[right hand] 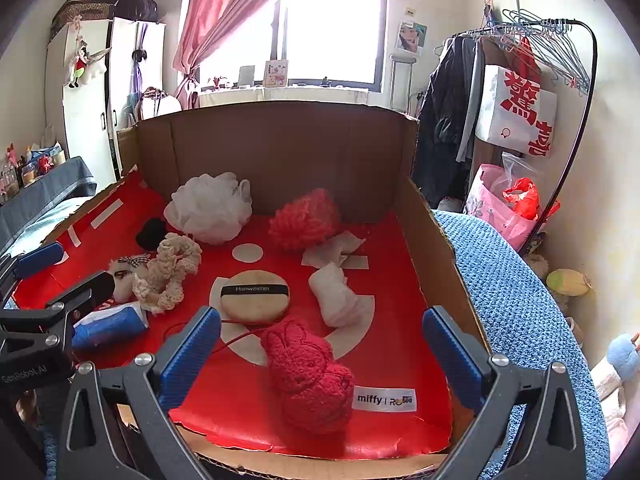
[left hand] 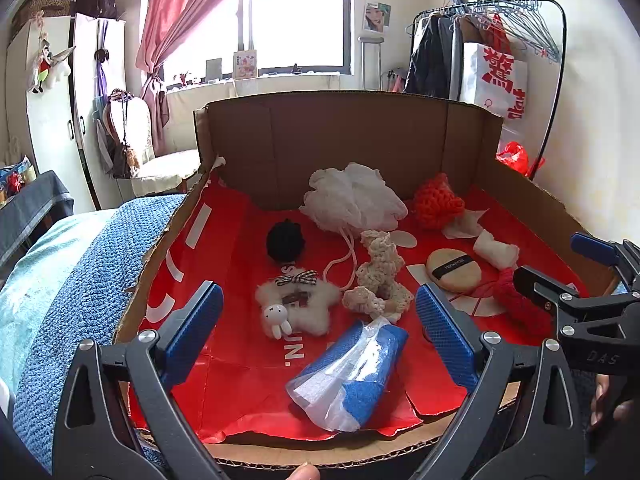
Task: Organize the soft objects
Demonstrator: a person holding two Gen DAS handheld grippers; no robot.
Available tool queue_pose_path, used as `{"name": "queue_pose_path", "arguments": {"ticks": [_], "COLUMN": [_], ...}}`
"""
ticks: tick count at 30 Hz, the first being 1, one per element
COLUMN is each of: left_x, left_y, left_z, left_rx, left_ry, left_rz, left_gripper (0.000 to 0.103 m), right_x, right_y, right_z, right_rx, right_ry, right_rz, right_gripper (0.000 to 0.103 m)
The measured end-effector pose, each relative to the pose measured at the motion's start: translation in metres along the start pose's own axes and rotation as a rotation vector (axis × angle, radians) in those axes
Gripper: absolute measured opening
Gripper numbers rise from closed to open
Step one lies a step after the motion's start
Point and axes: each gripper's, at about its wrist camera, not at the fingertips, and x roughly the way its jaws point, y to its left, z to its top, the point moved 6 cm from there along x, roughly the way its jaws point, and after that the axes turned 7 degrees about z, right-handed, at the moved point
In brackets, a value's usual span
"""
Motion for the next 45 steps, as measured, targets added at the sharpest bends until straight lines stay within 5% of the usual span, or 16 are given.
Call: {"name": "queue_pose_path", "arguments": {"ticks": [25,39,45], "left_x": [-0.001,-0.084,-0.107], "left_y": [0.0,0.008,0.01], "left_z": [-0.001,0.012,-0.007], "left_rx": [-0.001,-0.007,-0.021], "left_ry": [-0.001,-0.088,-0.021], "left_rz": [0.003,0.014,-0.008], "left_gripper": [0.098,0.099,0.098], "right_x": [-0.001,-0.073,-0.107], "right_y": [0.0,0.014,0.024], "right_z": [0.0,0.009,-0.002], "right_rx": [-0.002,-0.031,-0.039], "right_ry": [-0.002,-0.065,-0.073], "right_rz": [0.001,0.016,0.03], "right_gripper": [0.103,0.103,0.103]}}
